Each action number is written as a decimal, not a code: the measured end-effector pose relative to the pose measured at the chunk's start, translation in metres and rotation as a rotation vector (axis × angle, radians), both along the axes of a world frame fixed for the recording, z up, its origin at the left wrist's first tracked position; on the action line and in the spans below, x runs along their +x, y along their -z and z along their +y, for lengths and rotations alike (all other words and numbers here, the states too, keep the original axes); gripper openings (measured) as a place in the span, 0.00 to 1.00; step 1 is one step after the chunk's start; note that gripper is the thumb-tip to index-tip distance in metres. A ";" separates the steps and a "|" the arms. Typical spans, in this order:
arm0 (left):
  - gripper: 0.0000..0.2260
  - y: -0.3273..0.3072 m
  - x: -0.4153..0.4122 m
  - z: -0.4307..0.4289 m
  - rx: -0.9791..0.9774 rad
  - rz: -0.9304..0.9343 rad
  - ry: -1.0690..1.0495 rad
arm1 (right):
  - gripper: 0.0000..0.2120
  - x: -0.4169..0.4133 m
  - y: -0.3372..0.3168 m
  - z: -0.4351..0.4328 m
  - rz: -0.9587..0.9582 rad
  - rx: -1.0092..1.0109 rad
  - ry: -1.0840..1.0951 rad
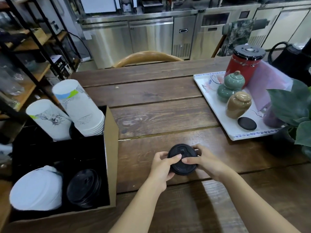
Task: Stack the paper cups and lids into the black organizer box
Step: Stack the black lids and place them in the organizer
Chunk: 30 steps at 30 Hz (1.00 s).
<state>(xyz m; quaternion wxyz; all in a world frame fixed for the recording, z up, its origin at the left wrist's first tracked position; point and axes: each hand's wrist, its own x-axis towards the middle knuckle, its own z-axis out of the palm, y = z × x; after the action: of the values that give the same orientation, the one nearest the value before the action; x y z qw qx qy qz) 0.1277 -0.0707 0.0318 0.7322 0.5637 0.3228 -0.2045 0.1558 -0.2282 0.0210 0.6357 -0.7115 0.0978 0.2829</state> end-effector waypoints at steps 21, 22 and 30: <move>0.09 -0.097 -0.060 0.209 0.359 -0.373 -0.216 | 0.22 -0.028 -0.090 0.207 -0.237 0.000 -0.446; 0.09 -0.095 -0.063 0.215 0.362 -0.373 -0.214 | 0.23 -0.030 -0.090 0.213 -0.226 -0.005 -0.447; 0.14 -0.059 -0.083 0.241 0.404 -0.282 -0.125 | 0.23 -0.051 -0.076 0.238 -0.150 -0.119 -0.484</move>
<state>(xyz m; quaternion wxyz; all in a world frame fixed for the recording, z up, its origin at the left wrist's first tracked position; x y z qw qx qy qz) 0.0445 0.1704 0.0912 0.6539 0.7005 0.2858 -0.0096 0.1049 0.0102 0.0972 0.5121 -0.7693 -0.1065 0.3669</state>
